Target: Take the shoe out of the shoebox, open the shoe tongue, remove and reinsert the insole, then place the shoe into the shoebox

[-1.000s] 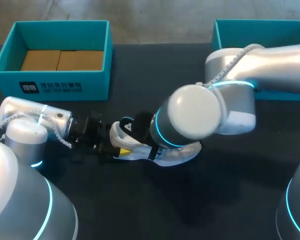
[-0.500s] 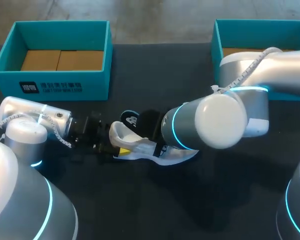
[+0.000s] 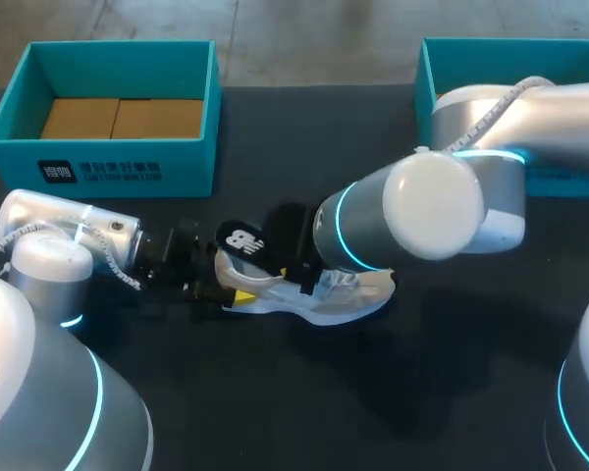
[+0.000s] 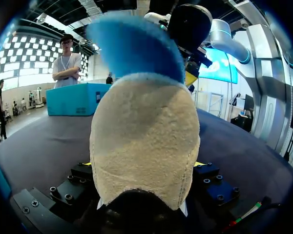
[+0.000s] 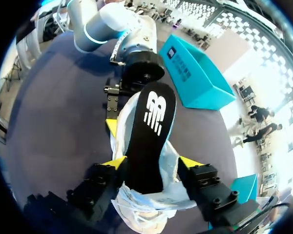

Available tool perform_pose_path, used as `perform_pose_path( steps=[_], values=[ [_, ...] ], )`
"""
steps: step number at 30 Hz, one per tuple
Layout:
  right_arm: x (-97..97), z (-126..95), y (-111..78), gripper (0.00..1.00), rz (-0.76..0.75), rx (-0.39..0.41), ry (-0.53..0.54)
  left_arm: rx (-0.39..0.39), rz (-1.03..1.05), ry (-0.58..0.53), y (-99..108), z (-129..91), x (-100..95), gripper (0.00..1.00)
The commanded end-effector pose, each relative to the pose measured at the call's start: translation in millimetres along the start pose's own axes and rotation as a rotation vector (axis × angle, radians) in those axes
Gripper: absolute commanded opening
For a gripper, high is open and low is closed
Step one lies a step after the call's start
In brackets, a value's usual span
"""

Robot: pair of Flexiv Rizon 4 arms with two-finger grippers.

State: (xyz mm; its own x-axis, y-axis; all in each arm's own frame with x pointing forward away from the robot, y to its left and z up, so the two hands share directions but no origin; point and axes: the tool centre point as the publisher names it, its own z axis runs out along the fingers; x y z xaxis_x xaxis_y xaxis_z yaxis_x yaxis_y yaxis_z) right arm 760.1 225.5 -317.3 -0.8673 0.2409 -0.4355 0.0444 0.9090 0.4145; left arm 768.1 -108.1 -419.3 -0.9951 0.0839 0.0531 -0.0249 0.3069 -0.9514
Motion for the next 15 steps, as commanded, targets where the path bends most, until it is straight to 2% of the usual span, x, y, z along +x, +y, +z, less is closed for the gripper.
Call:
perform_pose_path(
  steps=[1, 5, 8, 15],
  values=[
    [-2.6, -20.0, 10.9, 0.66, -0.024, 0.031, -0.014, -0.002, -0.001, 0.001, 2.2, 0.0, -1.8, 0.00],
    [-6.4, -28.5, 17.2, 0.60, -0.048, 0.045, -0.001, -0.002, -0.001, 0.001, 2.2, 0.0, -1.8, 0.00],
    [-9.5, -32.5, 22.0, 0.50, -0.071, 0.056, 0.028, -0.002, -0.001, 0.001, 2.2, 0.0, -1.8, 0.00],
    [-18.1, -35.2, 31.5, 0.49, -0.112, 0.099, 0.096, -0.002, -0.001, 0.001, 2.2, 0.0, -1.8, 0.00]
  ],
)
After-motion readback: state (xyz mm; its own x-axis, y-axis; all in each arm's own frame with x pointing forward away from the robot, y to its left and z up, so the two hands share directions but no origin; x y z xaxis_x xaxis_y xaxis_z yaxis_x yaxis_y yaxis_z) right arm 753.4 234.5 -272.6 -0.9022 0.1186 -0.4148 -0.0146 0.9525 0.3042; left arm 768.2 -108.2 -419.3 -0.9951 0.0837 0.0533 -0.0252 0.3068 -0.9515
